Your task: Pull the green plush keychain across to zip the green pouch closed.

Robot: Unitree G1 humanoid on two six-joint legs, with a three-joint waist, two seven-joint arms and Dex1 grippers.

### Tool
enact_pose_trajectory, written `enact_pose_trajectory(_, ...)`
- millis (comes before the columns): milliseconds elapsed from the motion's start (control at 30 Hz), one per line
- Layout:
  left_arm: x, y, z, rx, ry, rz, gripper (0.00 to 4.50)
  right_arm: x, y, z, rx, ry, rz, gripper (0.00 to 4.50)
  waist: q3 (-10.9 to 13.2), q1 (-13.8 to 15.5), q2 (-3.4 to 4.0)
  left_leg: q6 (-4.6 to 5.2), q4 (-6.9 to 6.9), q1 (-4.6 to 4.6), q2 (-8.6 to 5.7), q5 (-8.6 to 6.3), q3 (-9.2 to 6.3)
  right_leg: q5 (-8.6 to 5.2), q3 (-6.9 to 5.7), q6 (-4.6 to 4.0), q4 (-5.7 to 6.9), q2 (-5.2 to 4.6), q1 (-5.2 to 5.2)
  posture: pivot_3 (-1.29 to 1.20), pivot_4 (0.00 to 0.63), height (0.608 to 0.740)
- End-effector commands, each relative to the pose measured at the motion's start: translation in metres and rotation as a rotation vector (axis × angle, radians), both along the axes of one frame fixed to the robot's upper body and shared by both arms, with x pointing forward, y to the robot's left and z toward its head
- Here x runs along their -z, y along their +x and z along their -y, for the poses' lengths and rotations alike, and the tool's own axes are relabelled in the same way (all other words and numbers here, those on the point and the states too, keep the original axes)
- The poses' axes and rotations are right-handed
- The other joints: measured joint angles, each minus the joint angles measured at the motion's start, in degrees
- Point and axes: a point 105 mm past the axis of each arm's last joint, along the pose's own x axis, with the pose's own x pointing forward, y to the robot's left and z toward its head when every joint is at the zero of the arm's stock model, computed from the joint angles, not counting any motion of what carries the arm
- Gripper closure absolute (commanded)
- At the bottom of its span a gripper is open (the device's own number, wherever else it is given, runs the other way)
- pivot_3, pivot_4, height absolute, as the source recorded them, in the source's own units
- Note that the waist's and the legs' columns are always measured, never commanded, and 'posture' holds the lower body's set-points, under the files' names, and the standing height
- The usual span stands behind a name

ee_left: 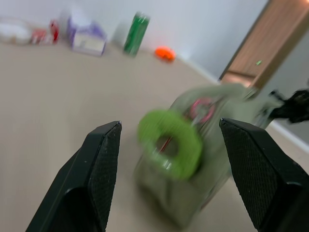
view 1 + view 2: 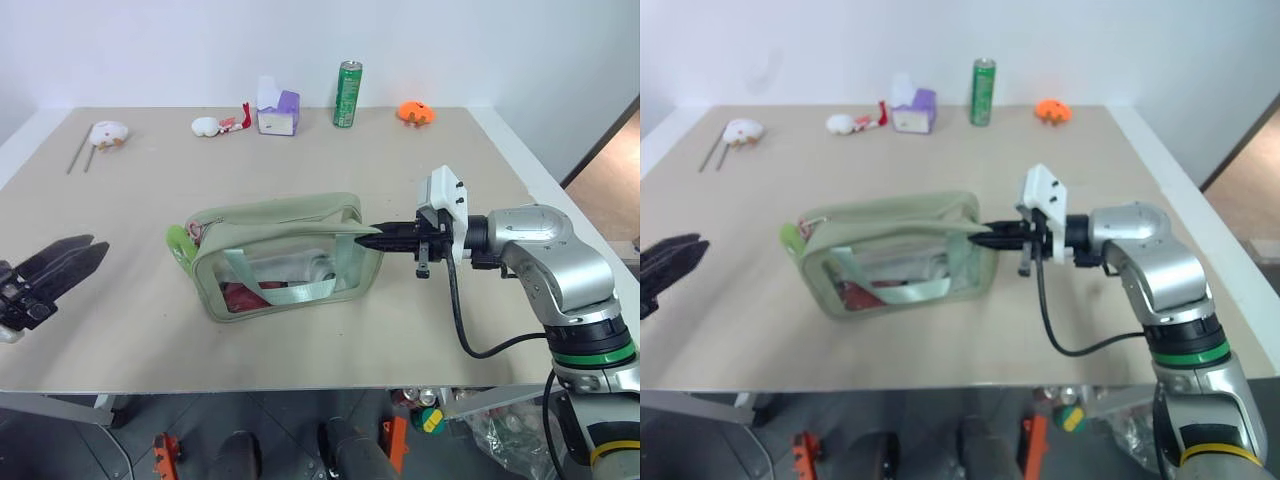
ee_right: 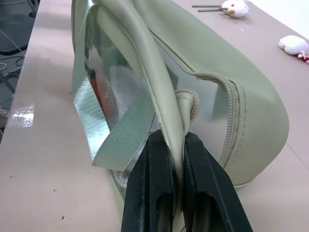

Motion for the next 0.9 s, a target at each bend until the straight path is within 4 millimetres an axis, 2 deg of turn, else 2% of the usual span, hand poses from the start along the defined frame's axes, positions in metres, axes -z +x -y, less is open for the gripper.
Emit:
enact_pose_trajectory(33,0.012,0.012,0.004,-0.027,0.006,-0.059,1.13,-0.013,-0.007,-0.007,-0.023,0.023,0.060,4.48,0.0,0.0,0.00,0.00,0.00,0.00,0.00,0.00,-0.01,0.01,-0.01,0.01,0.00,0.00,0.00,0.00,0.150,0.740)
enact_pose_trajectory(300,0.025,0.031,0.022,-0.008,-0.021,-0.076,1.13,-0.014,-0.009,-0.011,-0.030,0.035,0.064,4.48,0.0,-0.1,-0.02,0.00,-0.02,0.00,0.02,0.00,0.01,0.05,0.01,0.07,0.00,0.03,-0.01,0.00,0.150,0.740)
enact_pose_trajectory(600,0.040,0.056,0.025,-0.041,-0.023,-0.117,1.13,-0.015,-0.010,-0.009,-0.013,0.041,0.070,4.48,0.0,-0.1,-0.03,-0.01,-0.03,0.00,0.03,-0.01,-0.01,0.18,-0.01,0.29,0.00,0.06,-0.01,0.00,0.150,0.740)
enact_pose_trajectory(633,0.040,0.059,0.028,-0.033,-0.022,-0.117,1.69,-0.015,-0.010,-0.009,-0.012,0.042,0.070,4.50,0.0,-0.1,-0.03,-0.01,-0.03,-0.01,0.03,-0.01,-0.02,0.19,-0.01,0.29,0.00,0.06,0.00,0.00,0.150,0.740)
enact_pose_trajectory(900,0.043,0.072,0.046,0.030,-0.027,-0.112,4.38,-0.016,-0.011,-0.009,-0.005,0.042,0.074,4.50,0.0,-0.1,-0.03,-0.01,-0.03,-0.02,0.02,-0.01,-0.03,0.20,-0.01,0.32,0.00,0.06,0.01,0.00,0.150,0.740)
